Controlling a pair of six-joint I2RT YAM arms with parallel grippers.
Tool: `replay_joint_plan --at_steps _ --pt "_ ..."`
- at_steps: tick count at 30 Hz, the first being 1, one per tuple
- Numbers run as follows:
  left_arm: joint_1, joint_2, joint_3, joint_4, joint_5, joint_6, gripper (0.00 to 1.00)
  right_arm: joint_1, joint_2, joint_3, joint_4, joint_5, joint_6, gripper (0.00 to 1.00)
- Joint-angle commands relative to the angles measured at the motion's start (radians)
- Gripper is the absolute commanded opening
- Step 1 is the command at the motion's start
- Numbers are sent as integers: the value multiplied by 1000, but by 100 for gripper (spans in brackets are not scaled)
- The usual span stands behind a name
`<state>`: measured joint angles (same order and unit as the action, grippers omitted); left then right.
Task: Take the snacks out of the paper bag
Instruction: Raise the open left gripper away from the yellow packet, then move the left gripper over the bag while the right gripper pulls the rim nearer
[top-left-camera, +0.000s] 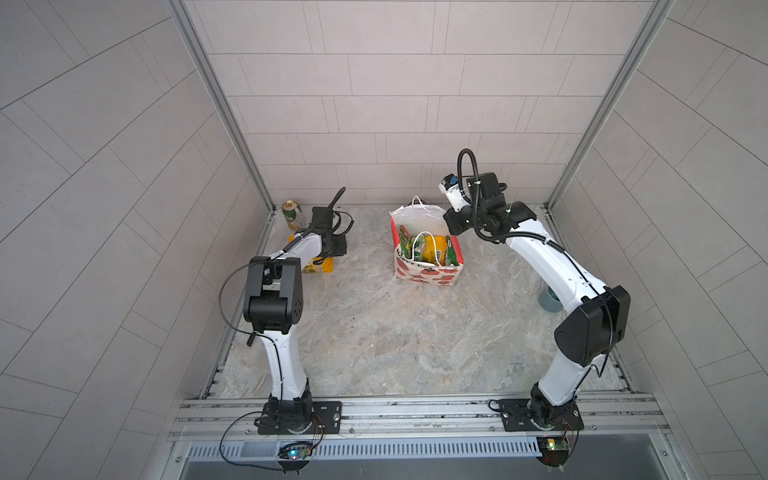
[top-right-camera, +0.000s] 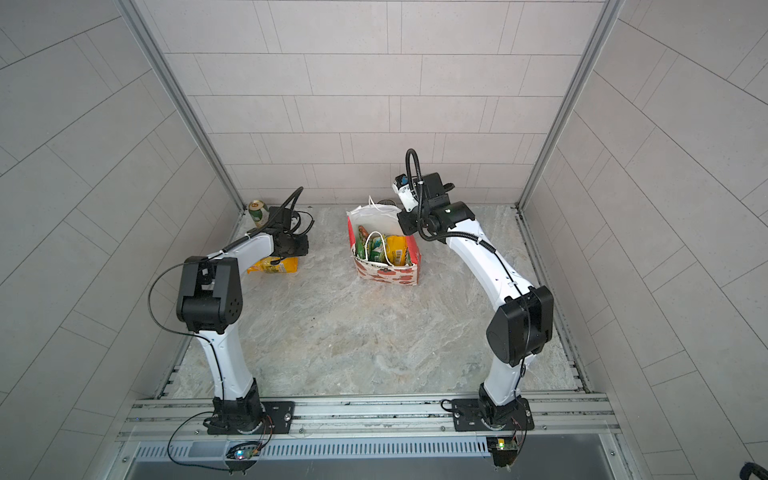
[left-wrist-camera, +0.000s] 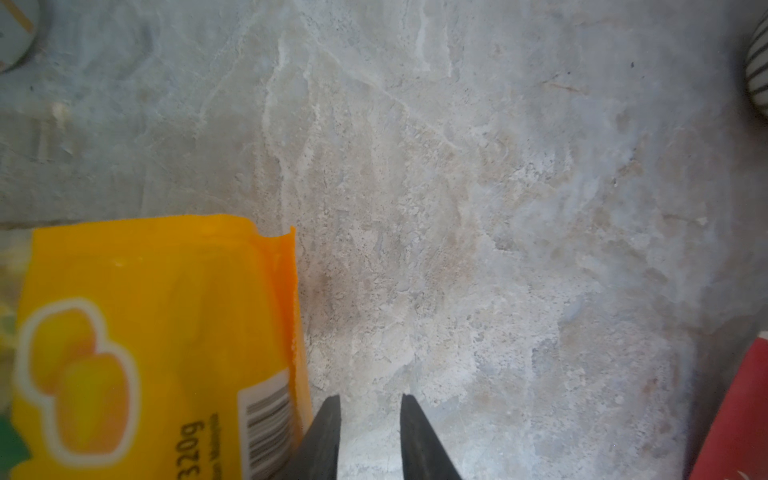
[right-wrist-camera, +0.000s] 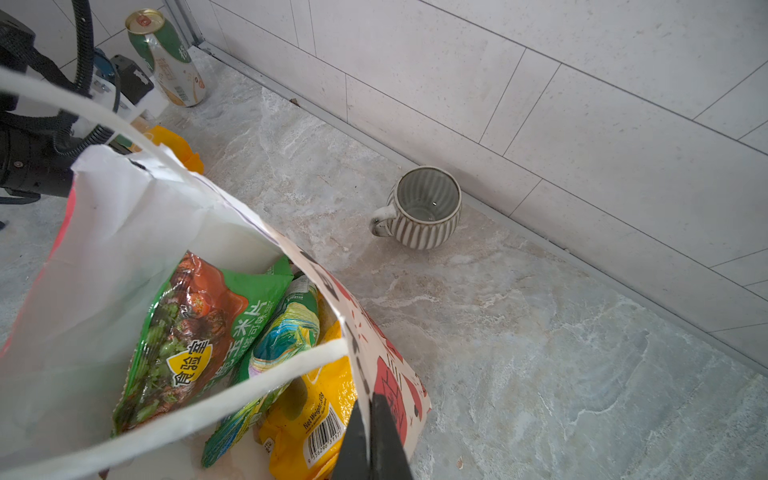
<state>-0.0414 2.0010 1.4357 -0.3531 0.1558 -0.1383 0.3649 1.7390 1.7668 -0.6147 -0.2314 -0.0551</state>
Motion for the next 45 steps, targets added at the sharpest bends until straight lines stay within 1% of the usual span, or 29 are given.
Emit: replay_joint_plan --at_steps 1,8,12,16,18,21,25,27,31,39,42,45 --pt "0 -49 -20 -34 -38 14 31 11 -50 16 47 -17 -6 0" --pt "4 -92 -24 -46 -82 3 31 18 -35 39 23 -19 -20 0" --pt "4 -127 -34 -48 -98 -30 32 26 -34 48 20 -13 -28 0" --pt "-15 -192 -34 -47 -44 -65 32 27 -17 71 13 -18 -28 0" --pt "-35 -246 -41 -37 -26 -81 35 28 1 96 -1 -19 -33 0" --pt "-69 -362 -103 52 -5 -118 38 29 23 125 -14 -32 -69 0" --pt "-117 -498 -228 239 -32 -150 44 31 56 167 -24 -24 -89 0" --pt "-123 -538 -248 270 -26 -161 45 31 77 196 -38 -12 -85 0" --pt "-140 -554 -217 253 11 -137 46 31 116 252 -20 0 -67 0" --pt "-160 -533 -181 235 43 -124 46 29 237 482 -94 49 -35 0" --pt "-172 -539 -158 203 44 -107 46 24 228 486 -95 86 -16 0" --pt "-204 -562 -139 171 20 -95 46 14 193 438 -85 109 14 0"
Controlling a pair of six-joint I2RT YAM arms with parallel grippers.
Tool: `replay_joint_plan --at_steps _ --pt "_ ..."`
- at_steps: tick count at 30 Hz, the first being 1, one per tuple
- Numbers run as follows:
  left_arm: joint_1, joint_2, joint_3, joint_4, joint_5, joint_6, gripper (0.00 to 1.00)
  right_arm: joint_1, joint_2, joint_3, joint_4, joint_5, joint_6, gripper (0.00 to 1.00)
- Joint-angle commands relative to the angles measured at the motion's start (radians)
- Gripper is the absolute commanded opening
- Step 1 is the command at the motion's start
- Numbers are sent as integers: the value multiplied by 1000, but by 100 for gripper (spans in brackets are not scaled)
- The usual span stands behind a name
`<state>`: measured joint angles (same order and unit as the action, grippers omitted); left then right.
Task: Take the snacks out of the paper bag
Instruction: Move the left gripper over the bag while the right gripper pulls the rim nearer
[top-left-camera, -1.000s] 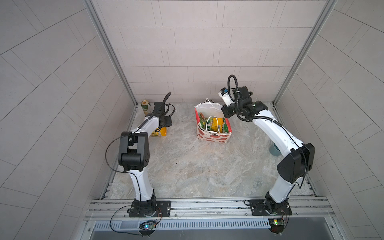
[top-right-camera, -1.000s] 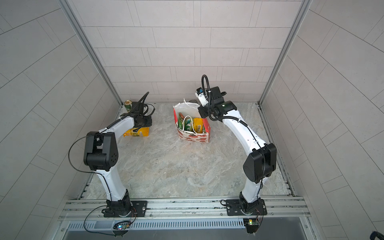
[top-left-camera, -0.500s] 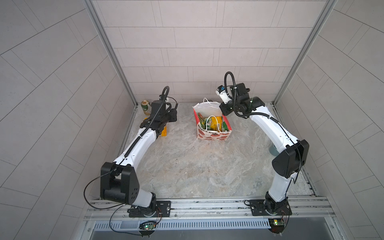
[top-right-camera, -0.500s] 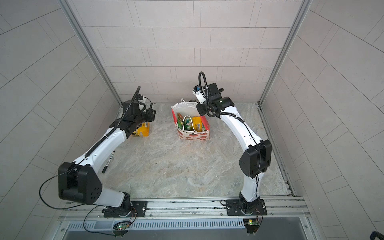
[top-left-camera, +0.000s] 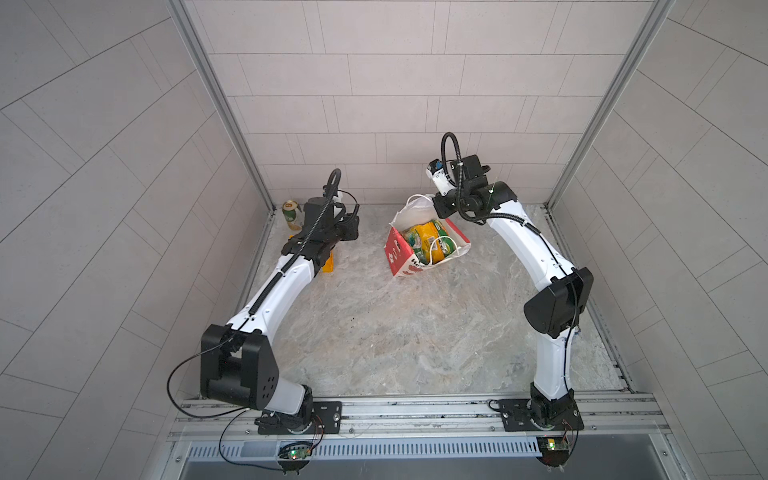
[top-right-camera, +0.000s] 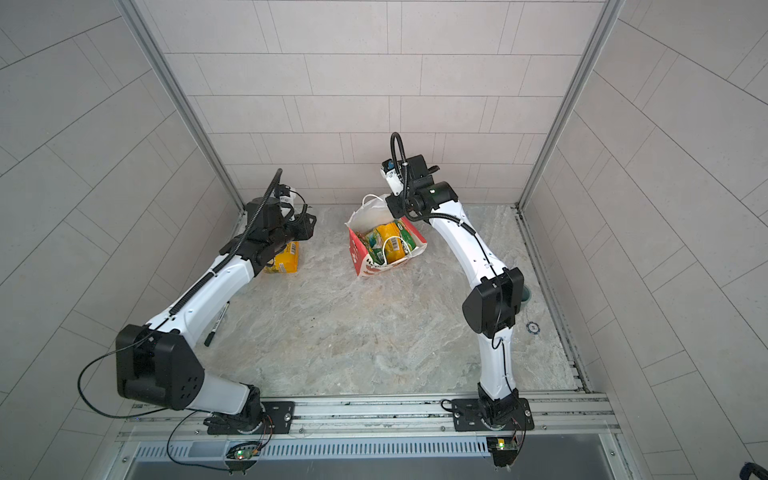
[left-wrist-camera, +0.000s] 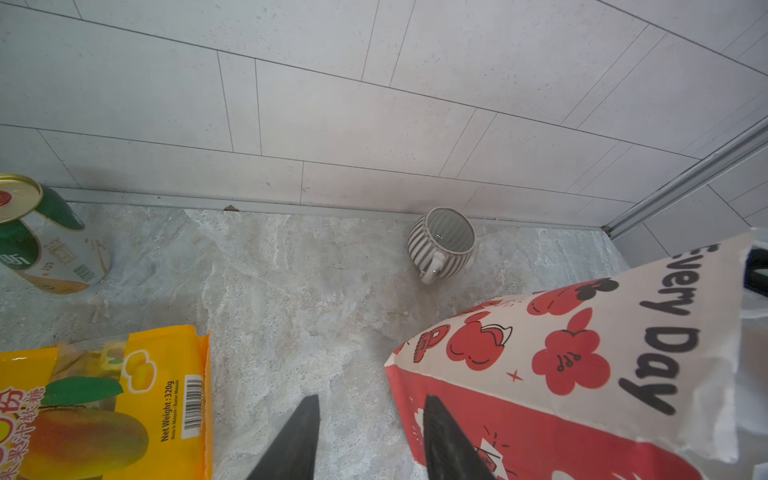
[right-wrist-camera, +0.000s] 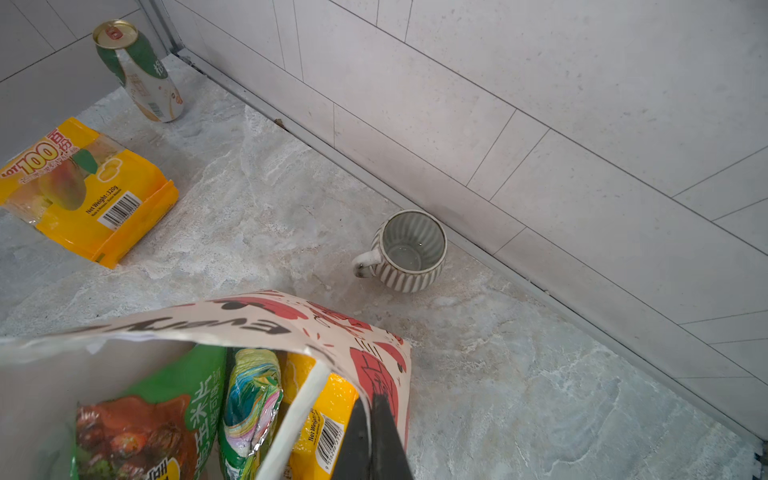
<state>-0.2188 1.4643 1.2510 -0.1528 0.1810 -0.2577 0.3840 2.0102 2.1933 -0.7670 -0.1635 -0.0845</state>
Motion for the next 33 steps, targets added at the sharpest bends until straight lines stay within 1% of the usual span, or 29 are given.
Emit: replay_joint_plan --at_steps 1,5,11,14,17,20,22,26,30,33 --pt "-44 -36 50 -38 -15 30 46 -5 -97 -21 82 44 54 0" --pt "-126 -71 54 -52 -50 39 47 -8 -170 -162 137 61 90 0" --pt "-258 -120 26 -97 -96 62 46 -36 -289 -344 197 88 179 0" --pt "-315 -133 10 -102 -103 61 46 -37 -346 -403 241 63 201 0" --pt "-388 -132 10 -116 -115 88 46 -34 -395 -478 308 -7 204 0" --pt "-449 -141 10 -153 -162 117 46 -21 -453 -578 366 -13 190 0" --pt "-464 -160 -7 -165 -188 122 45 -9 -503 -668 418 -19 185 0" --pt "-465 -202 -28 -187 -219 143 45 6 -577 -806 518 -52 186 0" --pt "-467 -248 -23 -226 -275 175 44 25 -649 -926 610 -139 171 0" --pt "-466 -291 -34 -219 -283 182 43 55 -692 -994 658 -189 137 0"
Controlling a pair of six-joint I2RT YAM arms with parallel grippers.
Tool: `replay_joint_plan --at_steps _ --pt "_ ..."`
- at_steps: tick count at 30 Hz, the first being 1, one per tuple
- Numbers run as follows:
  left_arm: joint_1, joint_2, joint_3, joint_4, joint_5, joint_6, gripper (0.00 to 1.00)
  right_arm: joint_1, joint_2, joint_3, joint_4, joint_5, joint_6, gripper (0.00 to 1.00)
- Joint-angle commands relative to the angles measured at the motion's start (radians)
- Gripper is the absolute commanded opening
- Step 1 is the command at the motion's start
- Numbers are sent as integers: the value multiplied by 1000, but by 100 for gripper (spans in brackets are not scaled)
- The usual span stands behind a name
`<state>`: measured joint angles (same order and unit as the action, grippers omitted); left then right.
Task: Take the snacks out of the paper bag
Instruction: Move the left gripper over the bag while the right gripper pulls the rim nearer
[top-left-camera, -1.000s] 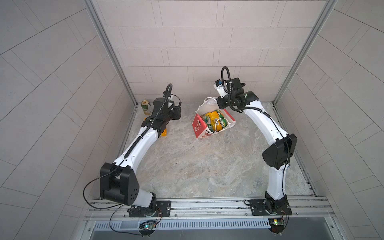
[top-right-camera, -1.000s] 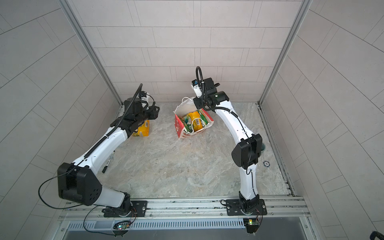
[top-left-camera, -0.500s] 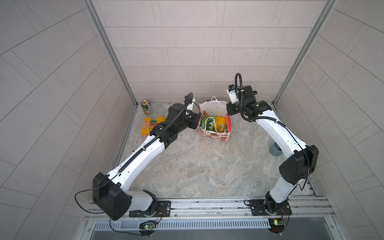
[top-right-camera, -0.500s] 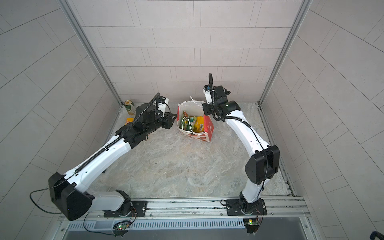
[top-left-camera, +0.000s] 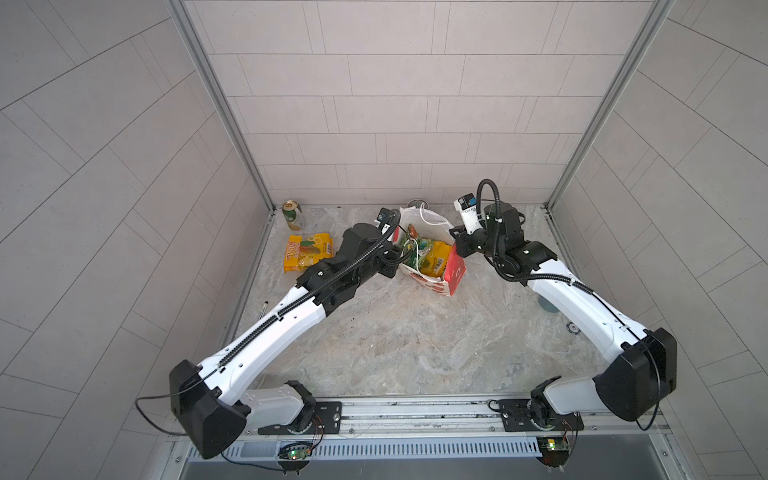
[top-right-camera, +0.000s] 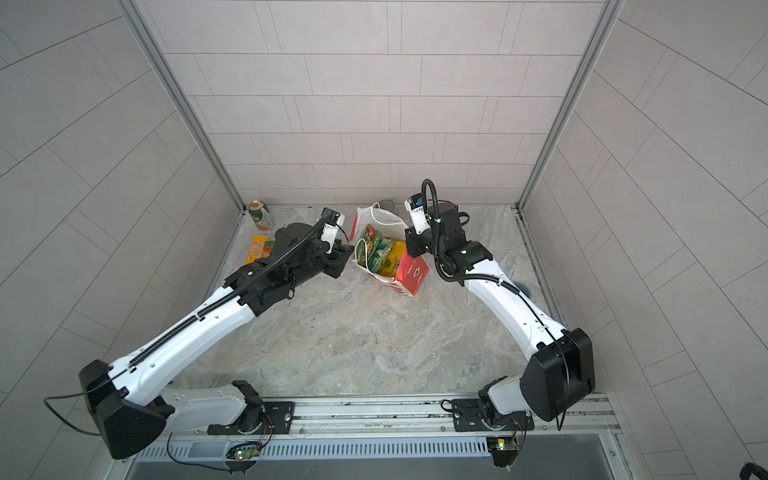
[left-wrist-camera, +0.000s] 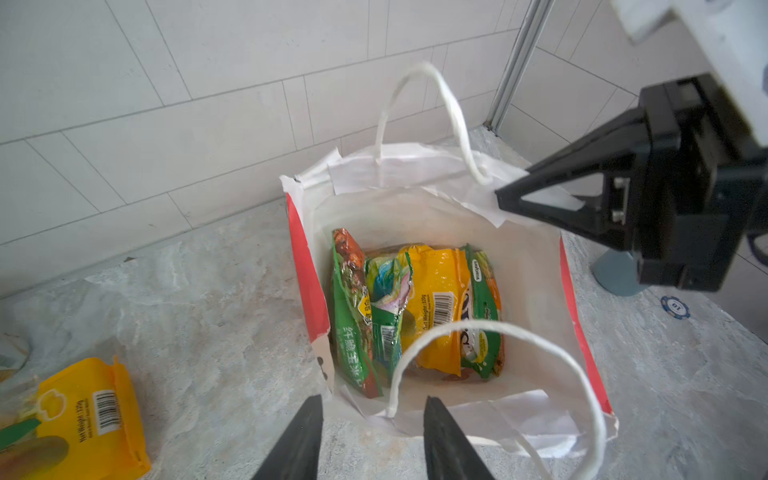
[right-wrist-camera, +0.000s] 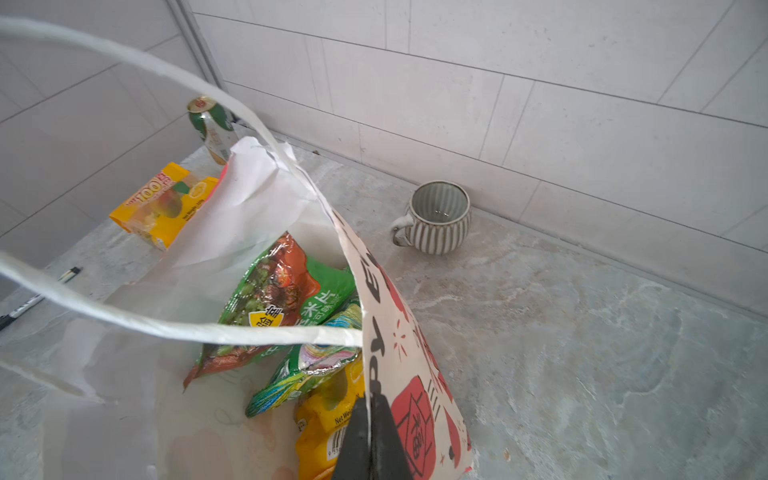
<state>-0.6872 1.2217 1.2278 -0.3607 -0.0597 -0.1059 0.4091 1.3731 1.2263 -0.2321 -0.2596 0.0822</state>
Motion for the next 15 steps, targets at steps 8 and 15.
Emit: replay_joint_plan --at_steps 8,15 --pt "3 -67 -40 -49 -49 70 44 113 -113 -136 218 -103 -51 0" --pt "2 -13 -64 -40 0 75 45 118 -139 -175 269 -107 -33 0"
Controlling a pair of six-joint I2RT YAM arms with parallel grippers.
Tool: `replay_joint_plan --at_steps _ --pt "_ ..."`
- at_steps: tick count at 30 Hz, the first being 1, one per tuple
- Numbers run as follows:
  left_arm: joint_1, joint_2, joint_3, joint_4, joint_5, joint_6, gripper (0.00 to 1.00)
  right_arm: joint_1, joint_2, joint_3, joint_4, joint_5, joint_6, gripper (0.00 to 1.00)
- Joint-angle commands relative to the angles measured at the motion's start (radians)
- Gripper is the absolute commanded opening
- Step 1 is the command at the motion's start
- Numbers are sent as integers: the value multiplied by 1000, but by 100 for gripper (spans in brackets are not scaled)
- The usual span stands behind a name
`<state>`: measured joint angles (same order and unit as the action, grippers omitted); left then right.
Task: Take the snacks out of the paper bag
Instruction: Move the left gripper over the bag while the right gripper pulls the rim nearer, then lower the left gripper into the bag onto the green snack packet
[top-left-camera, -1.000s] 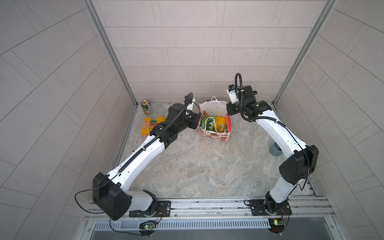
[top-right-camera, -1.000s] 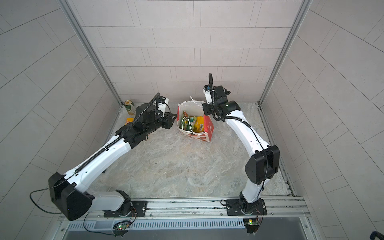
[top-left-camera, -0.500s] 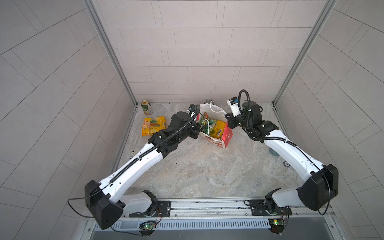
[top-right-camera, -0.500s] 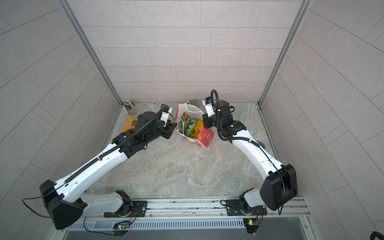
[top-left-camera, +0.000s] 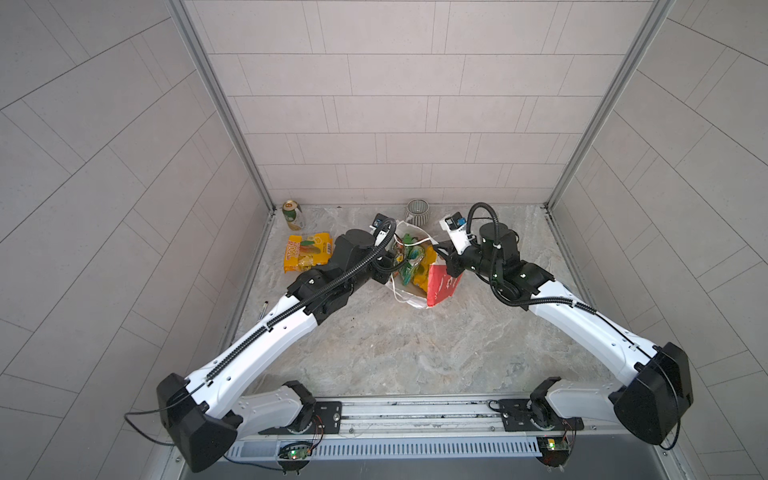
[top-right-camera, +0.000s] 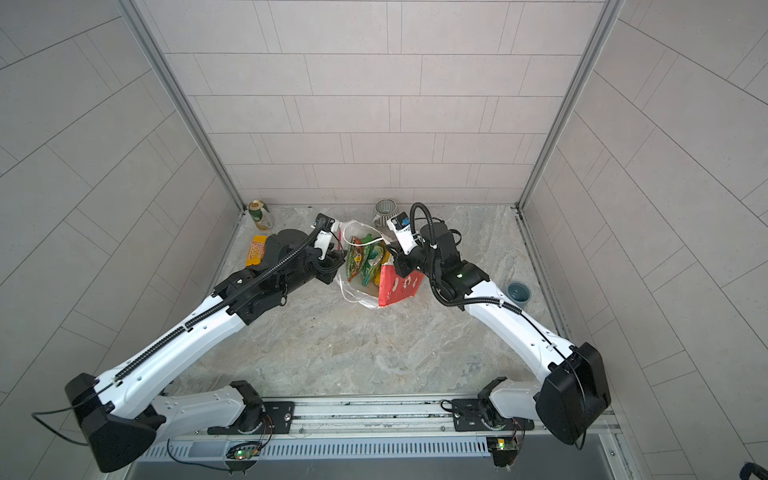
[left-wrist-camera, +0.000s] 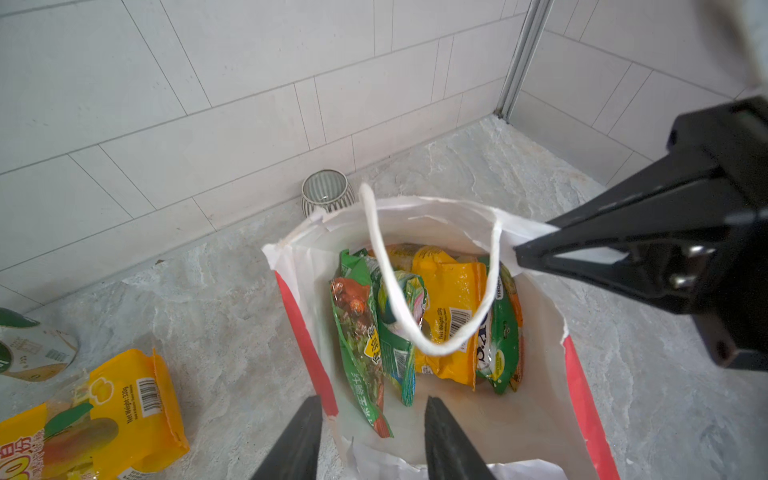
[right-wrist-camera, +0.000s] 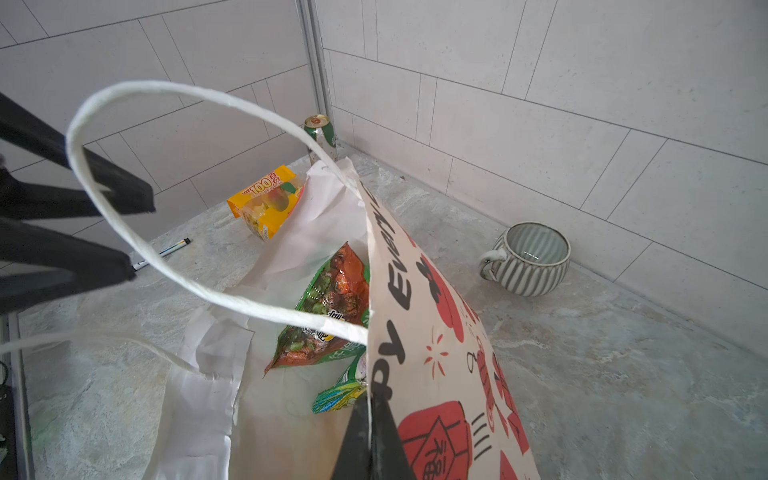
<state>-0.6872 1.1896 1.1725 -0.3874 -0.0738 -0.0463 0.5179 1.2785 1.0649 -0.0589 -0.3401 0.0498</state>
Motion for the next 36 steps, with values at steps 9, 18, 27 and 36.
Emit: replay_joint_plan --at_steps 9,18,27,36 --pt "14 23 -6 60 19 -15 44 10 -61 -28 104 -12 -7 0" --pt "131 -52 -24 127 59 -95 40 9 -62 -27 94 1 -18 0" --pt "147 73 31 134 273 -75 7 10 -62 -22 82 23 -22 0" --pt "120 171 18 218 327 -93 6 9 -50 -23 91 18 -19 0"
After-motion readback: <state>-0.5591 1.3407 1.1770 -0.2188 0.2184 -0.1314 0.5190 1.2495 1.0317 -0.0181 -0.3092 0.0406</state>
